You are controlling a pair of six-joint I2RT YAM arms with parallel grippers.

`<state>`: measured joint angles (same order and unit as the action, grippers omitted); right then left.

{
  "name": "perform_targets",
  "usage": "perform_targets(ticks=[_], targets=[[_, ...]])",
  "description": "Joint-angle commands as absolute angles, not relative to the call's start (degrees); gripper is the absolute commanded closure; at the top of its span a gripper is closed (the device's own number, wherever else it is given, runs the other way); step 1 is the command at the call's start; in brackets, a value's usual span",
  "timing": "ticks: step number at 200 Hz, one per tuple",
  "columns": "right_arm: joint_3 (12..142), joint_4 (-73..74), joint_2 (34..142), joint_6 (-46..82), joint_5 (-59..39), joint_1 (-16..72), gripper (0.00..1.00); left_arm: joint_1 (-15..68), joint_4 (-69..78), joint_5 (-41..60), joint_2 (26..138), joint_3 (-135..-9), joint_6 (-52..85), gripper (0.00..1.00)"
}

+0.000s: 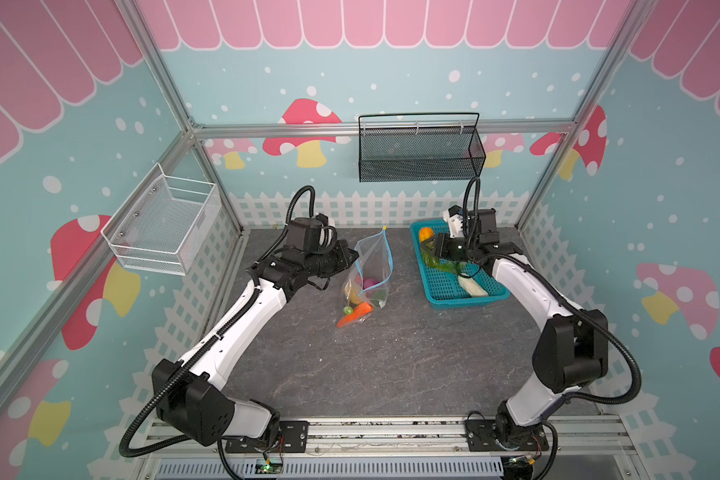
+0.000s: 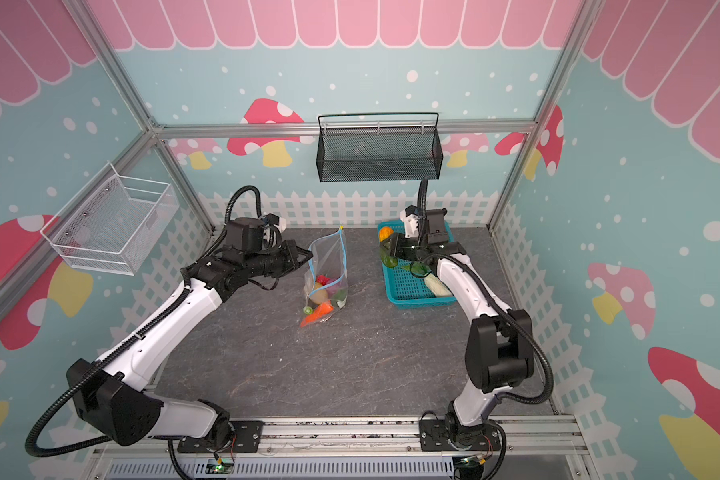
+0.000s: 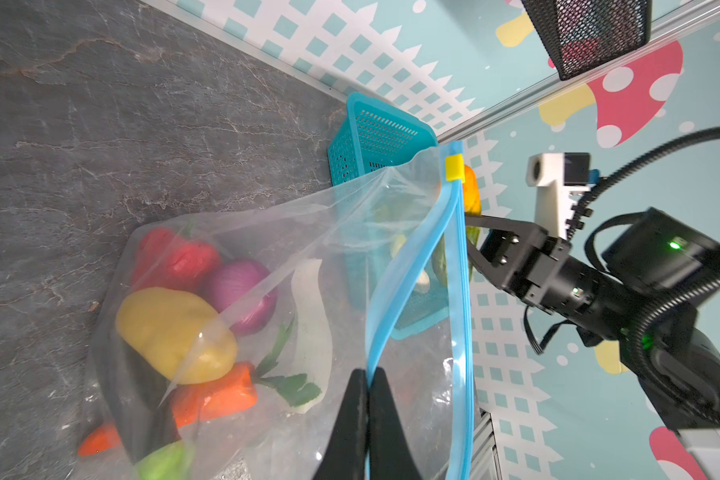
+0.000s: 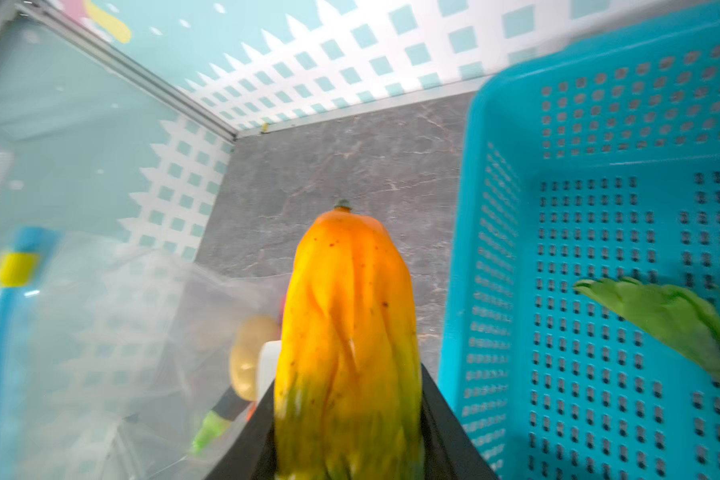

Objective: Place the food in the zip-top bag and seal the zipper
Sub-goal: 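Lift the squash with the right gripper and carry it to the bag mouth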

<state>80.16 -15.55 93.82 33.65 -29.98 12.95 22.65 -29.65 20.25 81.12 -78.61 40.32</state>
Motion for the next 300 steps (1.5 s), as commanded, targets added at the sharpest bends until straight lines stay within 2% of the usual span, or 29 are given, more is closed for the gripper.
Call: perform_targets(ticks=[1, 23, 81, 171, 217, 300], targets=[[77.2, -6.7, 90.4, 43.0, -34.3, 15.6, 0.61, 23.2, -28.4, 20.5, 81.8, -80.7, 40.7, 1.0], [75.8, -2.7, 87.8, 49.3, -35.0, 17.8, 0.61, 23.2, -28.4, 20.4, 82.3, -81.2, 40.8, 1.0], [76.7, -0.6, 83.3, 54.8, -32.2, 23.8, 0.61, 23.2, -27.8, 20.1, 83.3, -81.8, 41.1, 1.0], [89.7, -16.4, 90.9, 44.6, -22.3, 33.0, 0.61, 24.9, -27.8, 19.5, 81.5, -82.0, 41.2, 1.0], [90.0, -19.1, 91.6, 42.8, -18.9, 34.4, 0.61, 24.9, -27.9, 19.1, 80.4, -81.9, 40.9, 1.0], [86.9, -19.8, 90.2, 42.5, -18.3, 35.5, 0.61, 24.9, -27.9, 18.5, 80.0, -81.6, 40.5, 1.0]])
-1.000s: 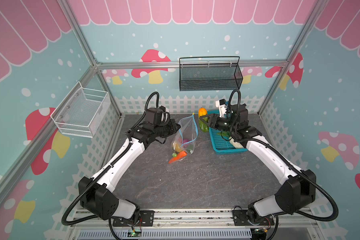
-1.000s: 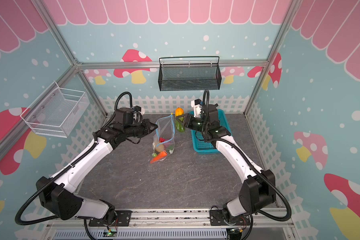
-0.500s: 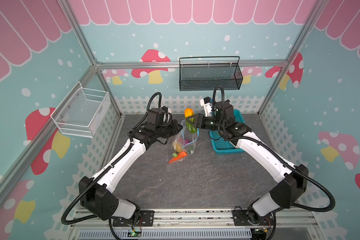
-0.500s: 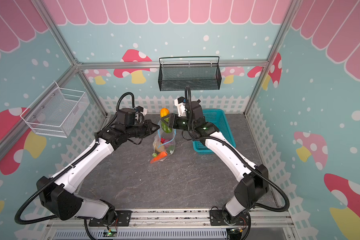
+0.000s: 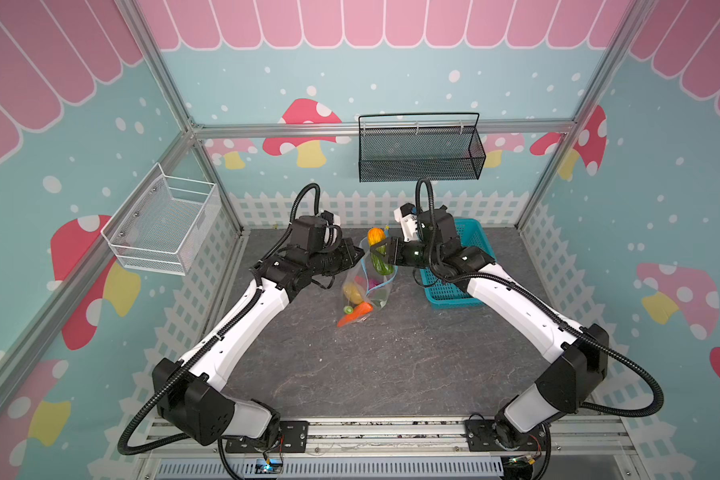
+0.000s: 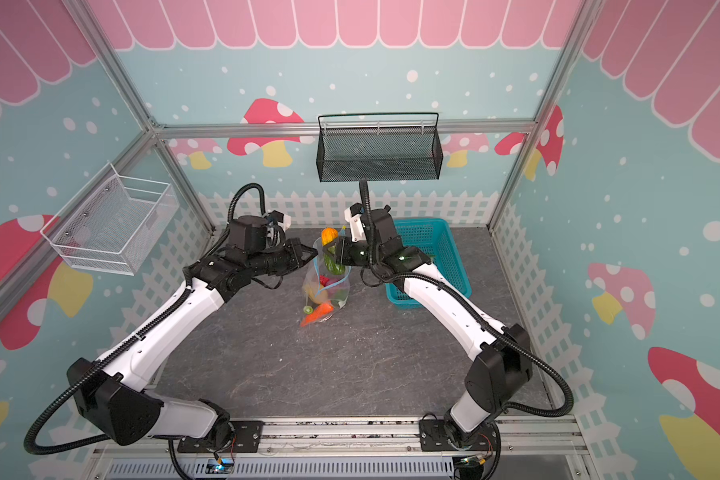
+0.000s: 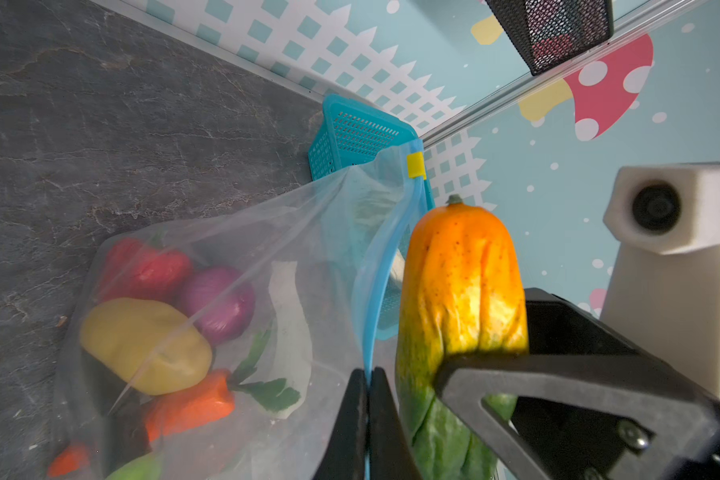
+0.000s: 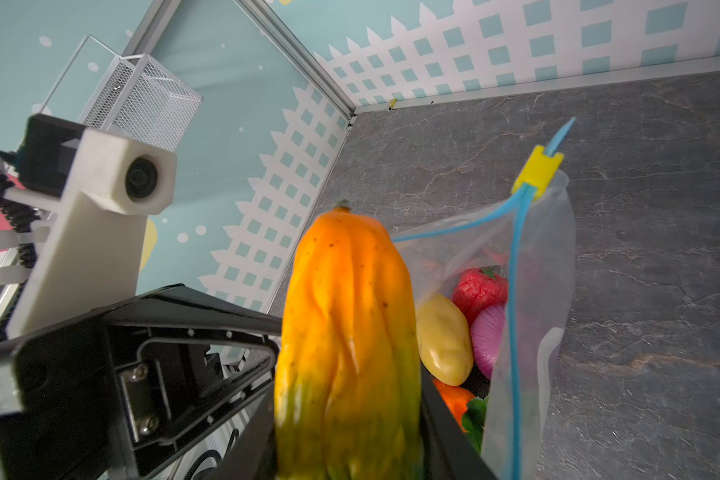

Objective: Place the food in the zip-top bag and seal the zipper
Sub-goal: 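Lift the squash with the right gripper and carry it to the bag mouth, then lower the squash into the bag and open the right gripper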

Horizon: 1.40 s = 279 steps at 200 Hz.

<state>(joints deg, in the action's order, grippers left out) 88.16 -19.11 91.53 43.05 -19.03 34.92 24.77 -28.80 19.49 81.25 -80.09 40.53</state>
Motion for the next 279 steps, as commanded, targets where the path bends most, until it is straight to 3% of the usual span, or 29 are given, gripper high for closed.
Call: perform_targets(ticks=[1, 186, 279], targets=[[86.9, -19.7, 90.1, 42.5, -18.2, 35.5, 0.61, 24.9, -27.9, 18.4, 80.0, -81.6, 40.5, 1.0], [85.4, -21.8, 91.3, 38.2, -10.8, 37.1, 0.57, 24.9, -27.9, 18.0, 78.6, -80.2, 40.2, 1.0], [86.4, -21.8, 93.0, 37.1, -10.1, 37.1, 0.43, 24.9, -27.5, 18.2, 78.3, -79.0, 40.5, 1.0]])
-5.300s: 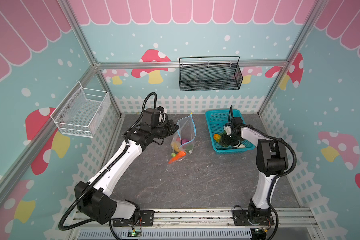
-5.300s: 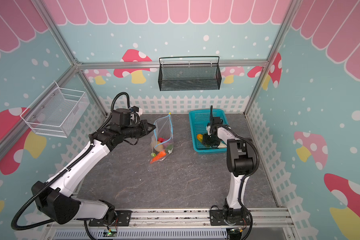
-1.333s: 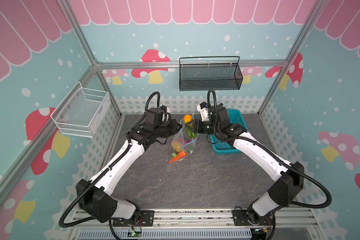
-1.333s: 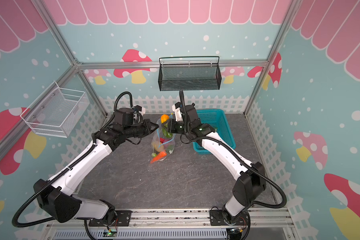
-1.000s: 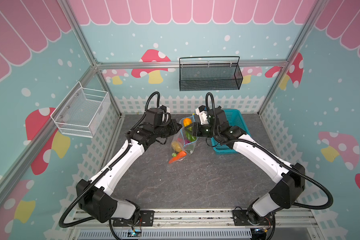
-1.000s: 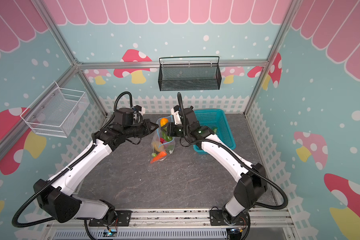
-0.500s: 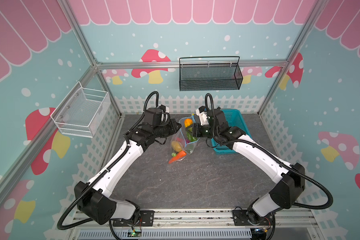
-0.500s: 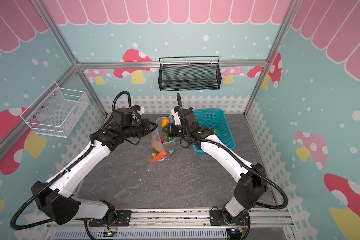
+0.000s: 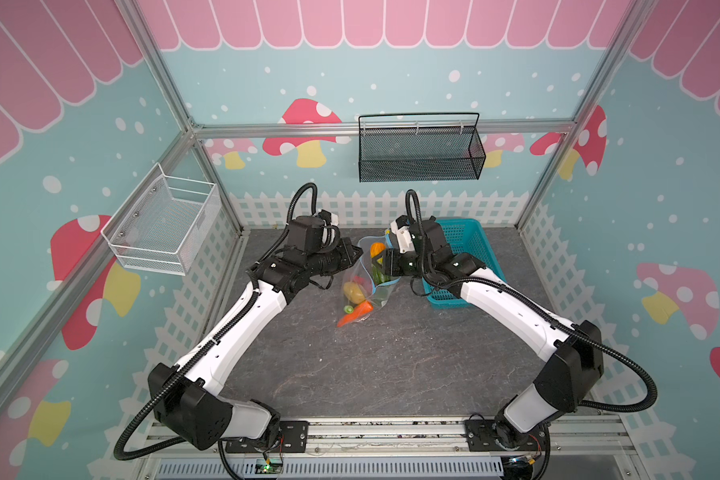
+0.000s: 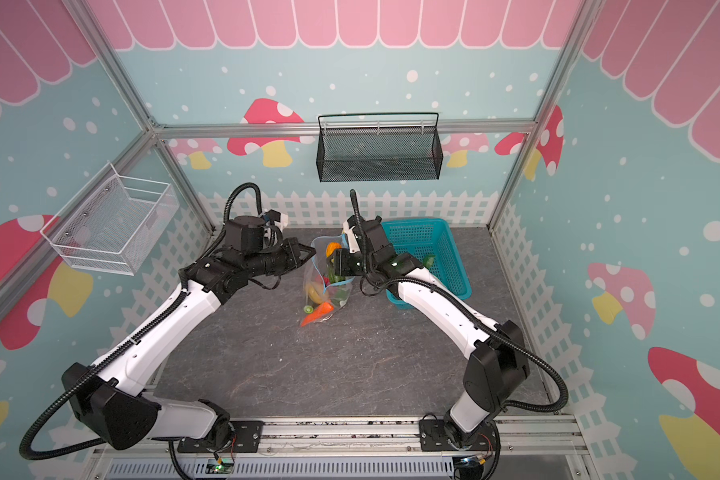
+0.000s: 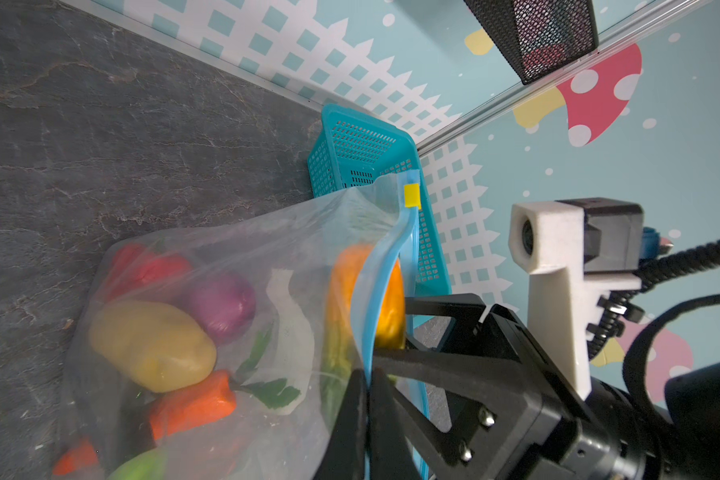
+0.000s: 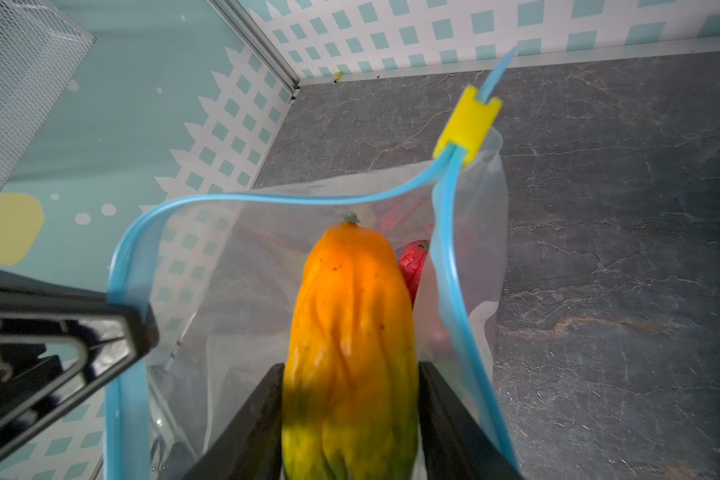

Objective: Place the food in the zip-top bag and seal the zipper
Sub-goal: 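Lower the squash into the bag and open the right gripper, then move the right gripper back over the basket toward the white bok choy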

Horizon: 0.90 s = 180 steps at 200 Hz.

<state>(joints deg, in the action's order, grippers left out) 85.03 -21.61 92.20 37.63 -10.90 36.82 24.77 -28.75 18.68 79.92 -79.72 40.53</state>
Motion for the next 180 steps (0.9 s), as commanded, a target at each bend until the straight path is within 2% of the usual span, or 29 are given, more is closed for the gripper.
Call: perform_targets(ticks=[1, 43, 103, 145, 180], targets=[[86.4, -21.8, 93.0, 37.1, -10.1, 37.1, 0.43, 24.9, -27.6, 18.2, 78.3, -79.0, 40.5, 1.0], [86.4, -21.7, 92.9, 36.7, -9.9, 37.1, 0.4, 24.9, -27.3, 18.0, 78.2, -78.9, 40.5, 1.0], [88.0, -23.2, 90.9, 35.3, -9.9, 37.2, 0.43, 24.9, -27.3, 18.1, 78.3, -78.6, 40.6, 1.0], [88.3, -27.7, 85.5, 26.1, -3.3, 35.8, 0.43, 24.9, -27.1, 18.1, 78.0, -77.9, 40.6, 1.0], [84.0, -30.6, 82.1, 18.6, 4.3, 29.0, 0.4, 24.9, -27.0, 18.4, 77.5, -77.6, 40.7, 1.0]])
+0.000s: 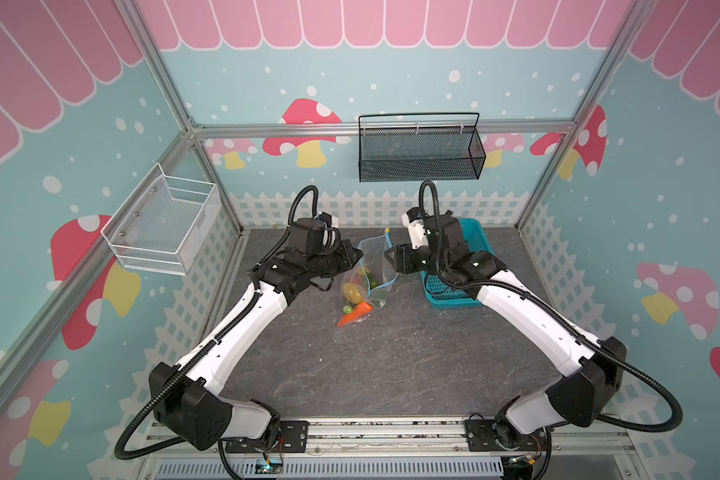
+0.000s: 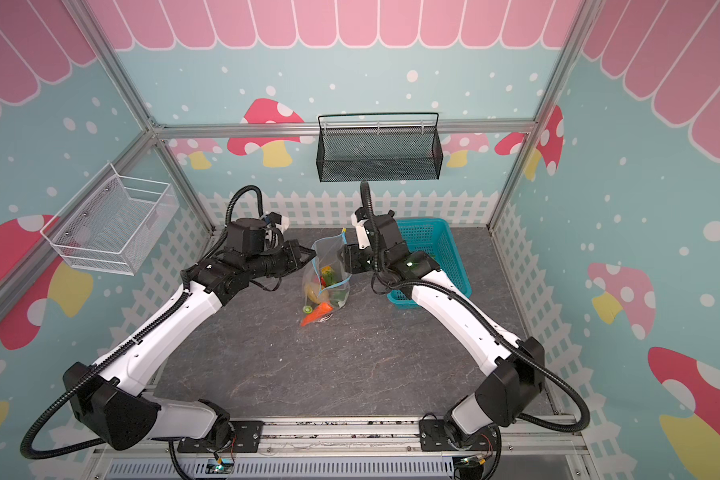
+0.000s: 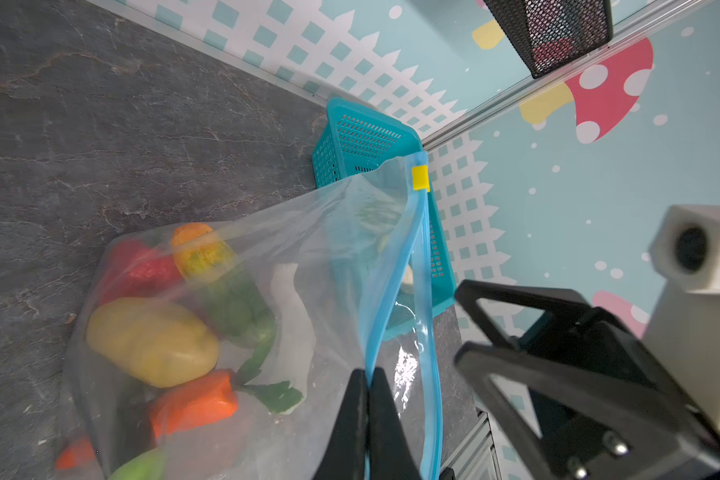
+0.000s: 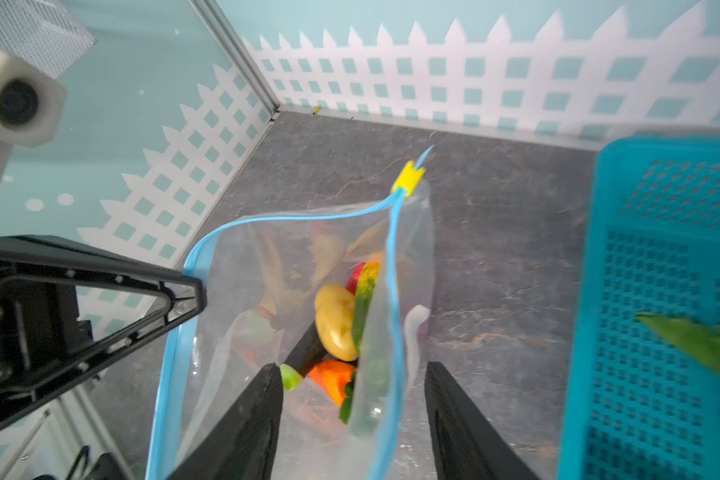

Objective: Place the food in the zip-top bag and seal the zipper
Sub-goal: 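Move the right gripper back over the basket toward the white bok choy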

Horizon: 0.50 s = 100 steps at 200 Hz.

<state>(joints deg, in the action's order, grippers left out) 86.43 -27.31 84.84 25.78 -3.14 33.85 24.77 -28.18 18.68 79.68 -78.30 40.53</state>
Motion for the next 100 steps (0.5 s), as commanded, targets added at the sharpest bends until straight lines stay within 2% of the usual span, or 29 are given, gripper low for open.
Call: perform_targets(ticks=[1, 31, 66, 100], targets=[[83.8, -30.6, 82.1, 18.5, 4.3, 28.7, 0.4, 24.9, -27.0, 18.4, 77.4, -77.6, 40.7, 1.0], [75.8, -28.8, 82.4, 16.5, 6.0, 19.0, 0.41, 24.9, -27.0, 18.6, 76.8, -77.2, 40.5, 1.0], [69.2, -26.0, 86.2, 14.5, 8.3, 12.1, 0.4, 24.8, -27.0, 19.5, 77.1, -77.0, 40.2, 1.0], [65.9, -21.2, 90.8, 14.5, 4.9, 5.7, 0.35, 24.8, -27.0, 20.5, 77.3, -76.9, 40.3, 1.0]])
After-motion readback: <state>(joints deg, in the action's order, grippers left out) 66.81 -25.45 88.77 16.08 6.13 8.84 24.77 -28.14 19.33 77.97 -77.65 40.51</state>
